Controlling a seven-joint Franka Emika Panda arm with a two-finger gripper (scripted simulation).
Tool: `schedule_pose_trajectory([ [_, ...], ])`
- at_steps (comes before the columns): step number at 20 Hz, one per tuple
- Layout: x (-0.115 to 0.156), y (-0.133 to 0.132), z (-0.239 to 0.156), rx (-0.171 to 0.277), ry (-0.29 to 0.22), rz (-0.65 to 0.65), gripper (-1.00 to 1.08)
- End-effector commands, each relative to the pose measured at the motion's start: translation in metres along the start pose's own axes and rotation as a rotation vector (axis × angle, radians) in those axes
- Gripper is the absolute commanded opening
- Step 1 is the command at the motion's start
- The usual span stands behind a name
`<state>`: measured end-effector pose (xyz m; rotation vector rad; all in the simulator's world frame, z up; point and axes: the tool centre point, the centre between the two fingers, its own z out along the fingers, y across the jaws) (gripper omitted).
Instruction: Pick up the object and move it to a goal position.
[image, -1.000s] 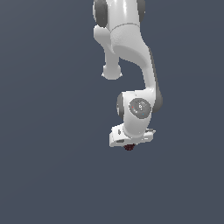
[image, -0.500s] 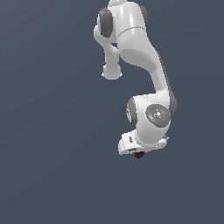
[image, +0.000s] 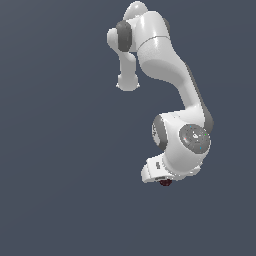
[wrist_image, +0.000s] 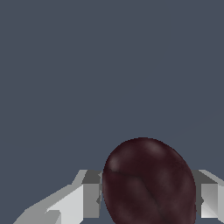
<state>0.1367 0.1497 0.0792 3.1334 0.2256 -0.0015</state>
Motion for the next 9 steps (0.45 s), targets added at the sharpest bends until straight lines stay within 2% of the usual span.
schedule_pose_trajectory([
  [1, 0.0042, -0.0023, -0.0018, 0.0, 0.001, 0.0, -1.0],
  [9, 0.0087, -0.0054, -0.003, 0.0, 0.001, 0.0, -1.0],
])
